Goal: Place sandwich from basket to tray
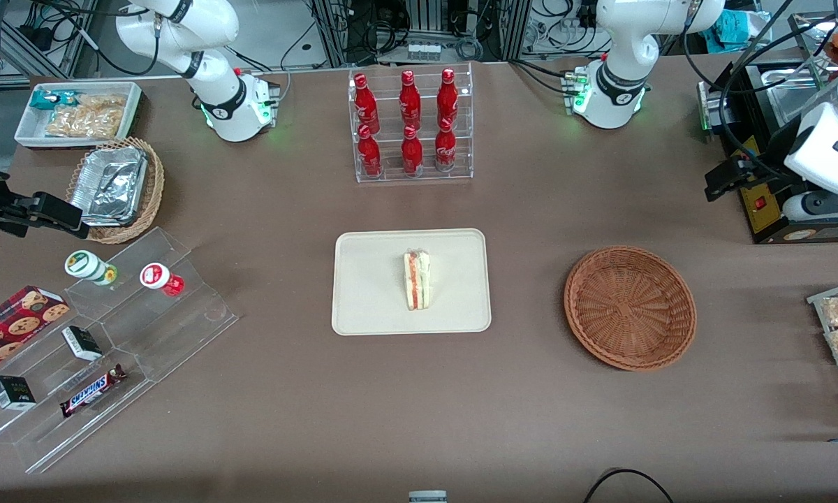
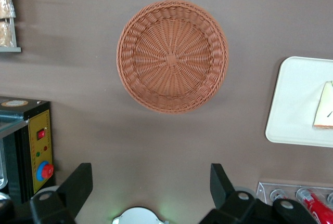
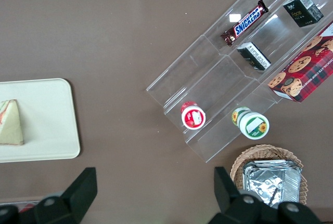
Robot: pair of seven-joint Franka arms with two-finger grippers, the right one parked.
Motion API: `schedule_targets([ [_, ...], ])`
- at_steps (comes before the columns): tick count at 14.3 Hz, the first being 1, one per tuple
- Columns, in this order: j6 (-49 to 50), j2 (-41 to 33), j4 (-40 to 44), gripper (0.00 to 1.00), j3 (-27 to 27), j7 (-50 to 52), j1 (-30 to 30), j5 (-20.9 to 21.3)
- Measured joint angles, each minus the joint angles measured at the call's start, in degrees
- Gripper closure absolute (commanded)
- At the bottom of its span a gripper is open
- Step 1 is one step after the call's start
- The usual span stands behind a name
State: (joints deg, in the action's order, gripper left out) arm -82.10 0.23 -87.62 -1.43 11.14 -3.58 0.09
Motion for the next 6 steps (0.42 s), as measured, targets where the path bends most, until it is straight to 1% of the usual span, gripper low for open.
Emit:
schedule_targets([
  [6,0.6,-0.1,1.0,0.00,0.2,-0.2,0.0,0.0],
])
